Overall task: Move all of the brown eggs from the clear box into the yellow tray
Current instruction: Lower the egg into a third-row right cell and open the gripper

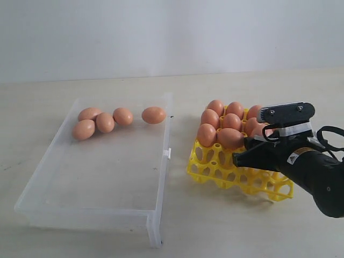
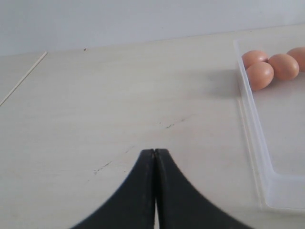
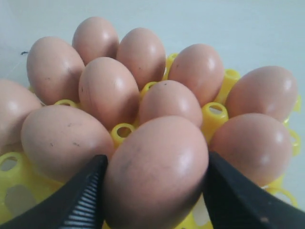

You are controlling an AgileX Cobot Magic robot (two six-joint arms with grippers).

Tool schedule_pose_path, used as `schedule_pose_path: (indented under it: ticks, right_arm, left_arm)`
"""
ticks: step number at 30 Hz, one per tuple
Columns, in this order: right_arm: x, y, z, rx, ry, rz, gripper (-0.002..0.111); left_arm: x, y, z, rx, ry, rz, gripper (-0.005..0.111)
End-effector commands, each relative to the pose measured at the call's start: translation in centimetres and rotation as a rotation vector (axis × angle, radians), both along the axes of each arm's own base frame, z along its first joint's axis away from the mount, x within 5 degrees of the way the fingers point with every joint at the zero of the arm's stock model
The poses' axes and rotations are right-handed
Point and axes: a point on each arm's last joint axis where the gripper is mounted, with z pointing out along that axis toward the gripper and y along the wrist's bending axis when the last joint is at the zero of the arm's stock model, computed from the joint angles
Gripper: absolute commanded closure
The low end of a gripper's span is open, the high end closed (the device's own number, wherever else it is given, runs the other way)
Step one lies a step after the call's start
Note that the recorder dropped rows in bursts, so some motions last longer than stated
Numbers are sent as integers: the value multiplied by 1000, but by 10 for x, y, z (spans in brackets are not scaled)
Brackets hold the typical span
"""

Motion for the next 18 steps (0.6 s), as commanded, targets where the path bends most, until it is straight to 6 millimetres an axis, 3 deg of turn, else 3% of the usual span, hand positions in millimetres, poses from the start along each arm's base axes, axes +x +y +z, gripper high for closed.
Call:
schedule_pose_path:
  ticks: [1,18]
  right_arm:
    - [2,1,0,0,-7,14,108]
    - [0,3,-2,-2,21,32,106]
  left_arm:
    - [0,-1,2,-9,-17,-6,107]
    - [0,-1,2,-9,-17,-6,107]
